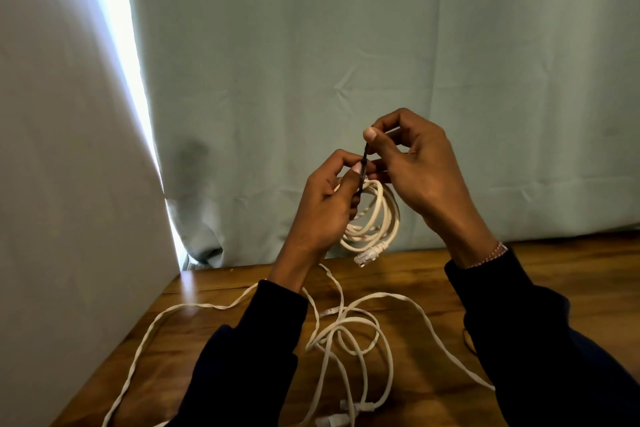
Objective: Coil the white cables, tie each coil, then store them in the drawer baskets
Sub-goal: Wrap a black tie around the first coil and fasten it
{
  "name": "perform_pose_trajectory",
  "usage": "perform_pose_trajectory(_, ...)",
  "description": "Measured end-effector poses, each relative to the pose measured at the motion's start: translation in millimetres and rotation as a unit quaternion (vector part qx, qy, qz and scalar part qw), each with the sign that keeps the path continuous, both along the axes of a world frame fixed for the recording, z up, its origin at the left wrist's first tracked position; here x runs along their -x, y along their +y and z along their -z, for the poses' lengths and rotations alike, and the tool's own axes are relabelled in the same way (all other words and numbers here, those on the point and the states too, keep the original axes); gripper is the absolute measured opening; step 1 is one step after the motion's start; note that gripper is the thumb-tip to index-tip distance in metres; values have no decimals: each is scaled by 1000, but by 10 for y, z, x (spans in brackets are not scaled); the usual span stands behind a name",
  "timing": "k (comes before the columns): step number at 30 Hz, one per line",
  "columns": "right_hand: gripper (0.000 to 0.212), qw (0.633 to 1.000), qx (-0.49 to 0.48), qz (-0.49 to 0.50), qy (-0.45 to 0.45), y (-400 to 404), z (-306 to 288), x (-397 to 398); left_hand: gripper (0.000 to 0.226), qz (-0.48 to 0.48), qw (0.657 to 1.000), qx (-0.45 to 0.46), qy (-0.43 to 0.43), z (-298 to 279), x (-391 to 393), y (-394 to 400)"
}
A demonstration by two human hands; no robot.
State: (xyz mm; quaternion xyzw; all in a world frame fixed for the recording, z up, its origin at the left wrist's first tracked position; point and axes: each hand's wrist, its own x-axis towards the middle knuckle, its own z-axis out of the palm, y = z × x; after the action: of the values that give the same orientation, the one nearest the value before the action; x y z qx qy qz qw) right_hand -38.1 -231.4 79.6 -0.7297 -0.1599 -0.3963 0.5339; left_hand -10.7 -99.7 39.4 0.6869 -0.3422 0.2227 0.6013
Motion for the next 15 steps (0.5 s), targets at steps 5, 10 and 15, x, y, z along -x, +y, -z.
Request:
perform_pose_trajectory(5,18,989,27,-88,116,-130,-8,2,19,-7,1000,-6,7,32,-16,-32)
perform_pose_trajectory(10,15,997,52,-14,54,-134,23,-62,26,-29,999,17,16,50,-26,-82)
perform_pose_trajectory(15,19,989,89,111,-32,-59,56,-99,31,-81,996,35,25,61,-39,-73)
